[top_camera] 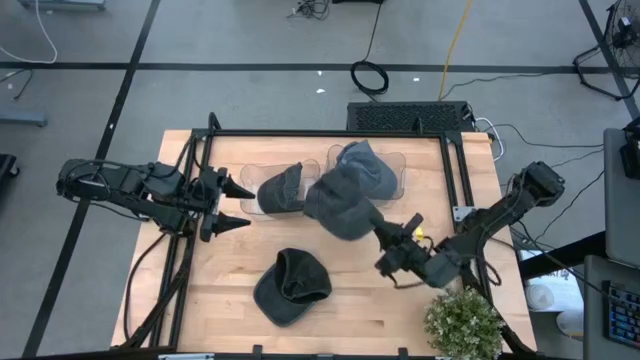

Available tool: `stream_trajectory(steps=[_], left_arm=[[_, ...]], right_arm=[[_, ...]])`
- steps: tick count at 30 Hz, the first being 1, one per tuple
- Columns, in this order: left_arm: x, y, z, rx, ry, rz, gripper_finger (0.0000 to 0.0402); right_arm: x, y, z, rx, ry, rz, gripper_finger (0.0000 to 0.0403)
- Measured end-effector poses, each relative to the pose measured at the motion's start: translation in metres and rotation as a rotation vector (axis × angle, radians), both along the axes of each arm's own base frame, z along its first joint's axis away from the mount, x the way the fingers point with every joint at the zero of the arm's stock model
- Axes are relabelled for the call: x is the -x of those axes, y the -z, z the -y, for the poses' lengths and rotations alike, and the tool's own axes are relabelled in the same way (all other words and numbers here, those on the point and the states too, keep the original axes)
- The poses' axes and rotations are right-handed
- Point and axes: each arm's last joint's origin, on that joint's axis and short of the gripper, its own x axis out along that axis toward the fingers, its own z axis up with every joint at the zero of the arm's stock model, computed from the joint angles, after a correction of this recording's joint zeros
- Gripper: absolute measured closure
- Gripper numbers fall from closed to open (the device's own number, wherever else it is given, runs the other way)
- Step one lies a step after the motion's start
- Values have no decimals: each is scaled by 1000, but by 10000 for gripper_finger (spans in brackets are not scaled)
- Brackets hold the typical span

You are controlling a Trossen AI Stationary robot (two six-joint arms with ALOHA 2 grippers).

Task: Pick & Place hat
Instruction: Put the top black cap into the left transparent bin

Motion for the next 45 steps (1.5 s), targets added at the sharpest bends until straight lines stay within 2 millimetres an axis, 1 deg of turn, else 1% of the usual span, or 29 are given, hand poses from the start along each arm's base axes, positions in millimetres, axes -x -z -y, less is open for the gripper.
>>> stream_trajectory(steps=[3, 7, 10, 13, 16, 20, 23, 28, 32, 35, 40, 45], left_arm=[[-1, -6, -1, -28, -50, 70, 31], [-2, -11, -2, -3, -64, 117, 34], [-4, -18, -2, -17, -88, 192, 31], [-9, -15, -3, -102, -102, 172, 26], [-21, -3, -2, -185, -99, 98, 23], [-43, 20, -4, -258, -164, -22, 27], [-57, 30, -5, -299, -199, -80, 30], [-76, 46, -14, -475, -280, -190, 24], [-81, 52, -23, -510, -376, -242, 17], [-81, 55, -26, -517, -382, -273, 17], [-79, 55, -27, -521, -380, -291, 25], [-79, 55, -27, -509, -384, -286, 33]], right_arm=[[-11, 1, 14, 61, 53, -56, 403], [-25, 2, 37, 60, 106, -57, 403], [-33, 12, 50, 75, 136, -89, 403], [-39, 22, 57, 69, 131, -98, 403], [-41, 27, 61, 33, 48, -75, 403], [-42, 22, 59, 3, -48, -26, 403], [-42, 16, 59, -8, -74, 24, 403], [-43, 9, 62, -9, -65, 78, 403], [-43, 12, 64, -65, -72, 129, 403], [-42, 14, 64, -56, -104, 123, 403], [-39, 6, 67, -63, -100, 157, 403], [-37, 2, 74, -29, -5, 131, 403]])
